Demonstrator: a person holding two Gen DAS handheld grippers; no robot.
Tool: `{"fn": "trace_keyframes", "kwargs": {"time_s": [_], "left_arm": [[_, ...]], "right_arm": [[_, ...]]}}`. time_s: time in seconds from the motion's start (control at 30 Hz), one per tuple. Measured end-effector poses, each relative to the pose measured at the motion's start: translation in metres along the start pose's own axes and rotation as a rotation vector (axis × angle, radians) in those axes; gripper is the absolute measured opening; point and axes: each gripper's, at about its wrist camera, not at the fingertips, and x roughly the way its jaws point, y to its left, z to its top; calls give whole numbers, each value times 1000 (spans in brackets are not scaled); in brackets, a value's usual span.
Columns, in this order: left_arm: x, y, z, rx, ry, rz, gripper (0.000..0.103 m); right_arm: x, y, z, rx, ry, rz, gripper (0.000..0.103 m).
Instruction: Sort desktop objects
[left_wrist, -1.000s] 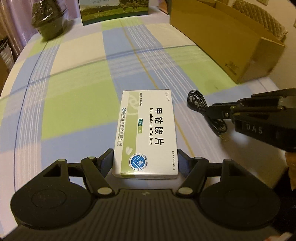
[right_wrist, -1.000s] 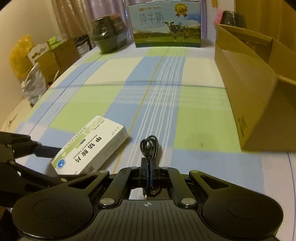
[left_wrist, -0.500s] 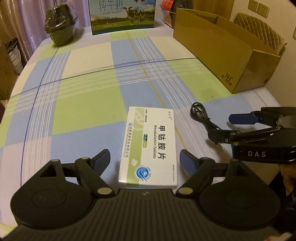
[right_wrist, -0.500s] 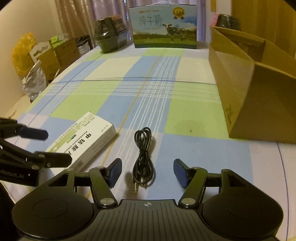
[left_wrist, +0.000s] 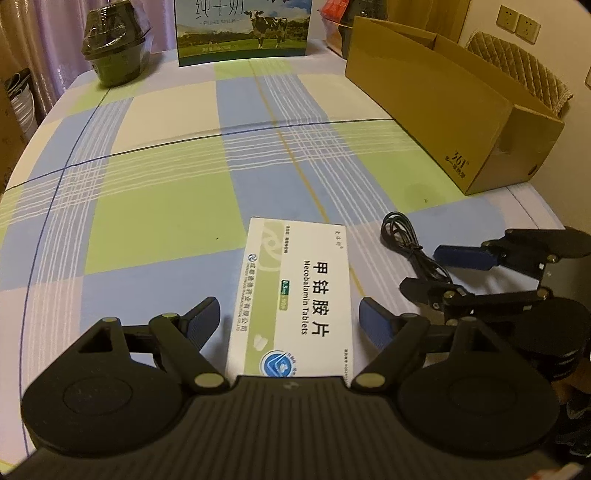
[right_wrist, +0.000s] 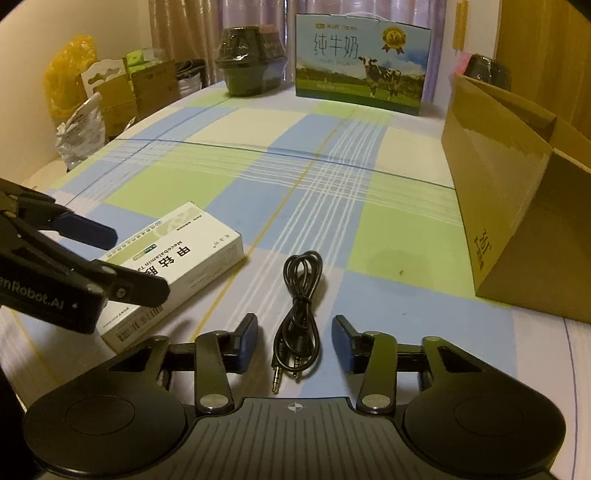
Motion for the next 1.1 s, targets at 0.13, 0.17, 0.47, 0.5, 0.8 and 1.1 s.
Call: {"fn": "trace_keyframes", "kwargs": {"time_s": [0.13,0.17,0.47,0.5,0.8,1.1], "left_arm": [[1,-2,0,2,-3,-2,79],[2,-3,0,5,-2,-2,79],[2,-4,0,8,-3,1,79],[2,-4,1,7,-4,4,78],[13,-9,6,36,19,17,76],[18,-17,3,49,30,48,67]], "right_arm": [[-1,3,-2,-9,-7,4,23],[-2,3,-1,-5,-7,4,22],[-11,-3,-2,52,-28,-12,20],[-13,-4,-3,61,-32,-15,20],[-17,-12,-2,111,-43,-33,20],[-16,-14,-2,119,-42,-28,20]]}}
